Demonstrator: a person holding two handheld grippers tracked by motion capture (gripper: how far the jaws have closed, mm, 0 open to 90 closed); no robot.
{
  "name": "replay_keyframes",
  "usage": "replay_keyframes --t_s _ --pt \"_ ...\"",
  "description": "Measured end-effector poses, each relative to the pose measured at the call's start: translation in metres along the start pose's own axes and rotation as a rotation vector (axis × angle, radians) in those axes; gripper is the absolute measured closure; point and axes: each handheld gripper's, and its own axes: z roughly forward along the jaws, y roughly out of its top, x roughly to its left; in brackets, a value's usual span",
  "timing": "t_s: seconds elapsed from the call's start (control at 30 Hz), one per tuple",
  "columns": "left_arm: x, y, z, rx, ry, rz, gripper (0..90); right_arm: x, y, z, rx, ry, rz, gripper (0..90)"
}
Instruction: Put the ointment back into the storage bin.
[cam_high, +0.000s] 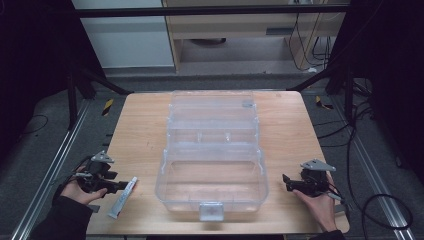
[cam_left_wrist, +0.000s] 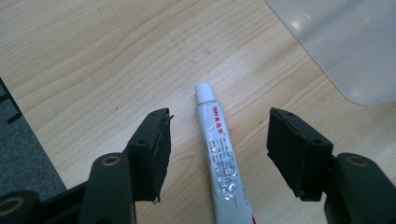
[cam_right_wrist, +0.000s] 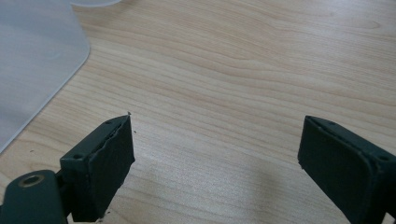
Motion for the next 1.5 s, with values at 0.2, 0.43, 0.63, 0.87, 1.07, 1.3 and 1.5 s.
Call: replay_keyframes --t_s 0.2,0.43,0.63,0.87,1.07,1.3,1.5 --pt "-0.002 0.0 0.009 0.043 -0.002 -0.003 44.4 0.001 0.0 0.001 0.011 0.006 -0.005 11.0" --pt "-0.004 0.001 0.021 0.095 -0.019 0.0 49.2 0.002 -0.001 0.003 0.022 0.008 -0.011 12.1" --pt "-0.004 0.001 0.029 0.135 -0.031 0.005 52.5 0.002 -0.001 0.003 0.027 0.016 -0.013 13.0" --pt "-0.004 0.003 0.038 0.169 -0.031 0.0 56.4 0.003 -0.001 0.006 0.045 0.027 -0.025 14.1" --pt "-0.005 0.004 0.043 0.187 -0.033 0.007 58.5 0.003 -0.001 0.006 0.045 0.027 -0.03 14.4" --pt "-0.003 0.004 0.05 0.204 -0.032 0.001 62.4 0.004 -0.002 0.007 0.055 0.029 -0.035 14.6" --pt "0.0 0.004 0.054 0.217 -0.029 0.007 64.4 0.004 -0.002 0.007 0.058 0.031 -0.039 14.8"
